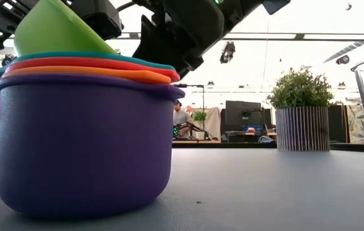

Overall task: Nest measuring cups in basket
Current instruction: Stack the light green measuring cup on top of the light blue measuring cup

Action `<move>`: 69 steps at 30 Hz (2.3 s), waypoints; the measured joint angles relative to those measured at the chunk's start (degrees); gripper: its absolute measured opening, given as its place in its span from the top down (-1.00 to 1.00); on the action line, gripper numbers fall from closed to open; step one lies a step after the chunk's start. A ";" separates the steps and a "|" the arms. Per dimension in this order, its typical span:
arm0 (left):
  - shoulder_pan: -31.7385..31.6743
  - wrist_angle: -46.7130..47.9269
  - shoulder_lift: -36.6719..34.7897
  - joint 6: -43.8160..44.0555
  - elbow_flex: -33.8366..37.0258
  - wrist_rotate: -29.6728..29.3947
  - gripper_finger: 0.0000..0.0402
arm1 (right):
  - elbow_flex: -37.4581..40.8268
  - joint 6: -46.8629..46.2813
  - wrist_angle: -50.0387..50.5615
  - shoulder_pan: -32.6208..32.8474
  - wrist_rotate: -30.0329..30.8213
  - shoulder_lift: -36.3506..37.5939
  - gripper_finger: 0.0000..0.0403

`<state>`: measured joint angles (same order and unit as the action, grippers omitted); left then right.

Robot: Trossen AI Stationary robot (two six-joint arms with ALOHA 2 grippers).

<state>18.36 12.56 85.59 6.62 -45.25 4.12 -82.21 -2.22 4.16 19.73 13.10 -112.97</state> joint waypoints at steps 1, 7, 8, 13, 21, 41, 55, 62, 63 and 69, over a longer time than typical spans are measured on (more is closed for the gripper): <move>0.11 0.48 -0.23 0.12 0.00 0.01 0.12 | -0.04 -0.02 -0.10 0.00 0.00 0.00 0.51; 1.28 0.68 -2.48 0.41 0.00 0.21 0.12 | -0.88 -1.07 -0.42 0.00 -0.02 0.02 0.55; 1.50 0.87 -3.06 0.55 0.00 0.24 0.12 | -0.90 -1.40 -0.59 0.00 -0.04 0.00 0.55; 2.27 1.07 -6.45 1.12 0.00 0.26 0.12 | -1.30 -3.36 -1.82 0.00 -0.10 0.02 0.56; 4.39 0.90 -11.29 1.68 0.00 -0.05 0.12 | -1.75 -4.25 -3.74 0.15 -4.81 0.02 0.57; 7.20 -0.60 -6.03 -0.65 0.00 -1.25 0.12 | -1.57 -5.68 8.66 1.15 -0.11 6.85 0.62; 6.36 -4.89 -4.08 -2.57 0.02 1.40 0.12 | -1.29 -4.55 8.98 3.67 3.58 8.94 0.59; 6.96 -9.61 0.71 -3.73 0.07 0.97 0.12 | -1.27 -4.63 9.04 4.37 4.65 9.46 0.59; 7.00 -9.98 1.22 -3.77 0.07 0.40 0.13 | -1.27 -4.63 9.20 4.47 5.04 9.46 0.59; 8.58 -9.94 1.87 -5.04 0.07 -7.78 0.35 | -1.25 -4.68 9.52 4.63 5.06 9.46 0.59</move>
<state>26.94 2.62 87.45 1.58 -45.19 -3.66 -83.46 -6.90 13.68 24.36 18.16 -103.50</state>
